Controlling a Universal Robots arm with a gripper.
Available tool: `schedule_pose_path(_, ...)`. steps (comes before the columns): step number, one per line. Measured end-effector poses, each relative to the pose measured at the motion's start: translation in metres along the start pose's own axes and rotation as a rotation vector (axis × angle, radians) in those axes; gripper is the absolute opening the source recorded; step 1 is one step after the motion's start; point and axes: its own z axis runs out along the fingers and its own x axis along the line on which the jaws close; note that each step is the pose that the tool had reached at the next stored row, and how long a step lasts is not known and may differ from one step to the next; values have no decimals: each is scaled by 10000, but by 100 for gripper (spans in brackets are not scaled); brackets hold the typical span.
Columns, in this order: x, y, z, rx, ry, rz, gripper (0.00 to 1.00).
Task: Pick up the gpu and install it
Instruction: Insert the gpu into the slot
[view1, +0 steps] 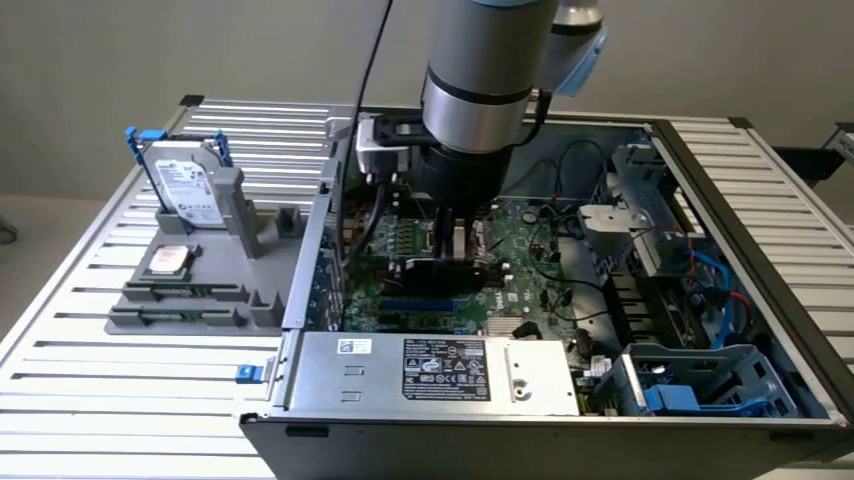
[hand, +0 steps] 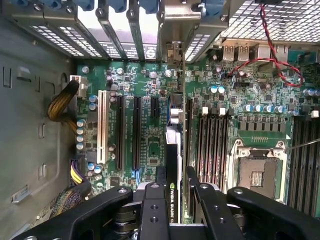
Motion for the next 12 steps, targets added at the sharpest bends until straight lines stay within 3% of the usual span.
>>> schedule_pose_path(5, 4, -4, 70, -39, -2, 1, 26)
schedule_pose_path(12, 6, -4, 84, -118, -4, 5, 26)
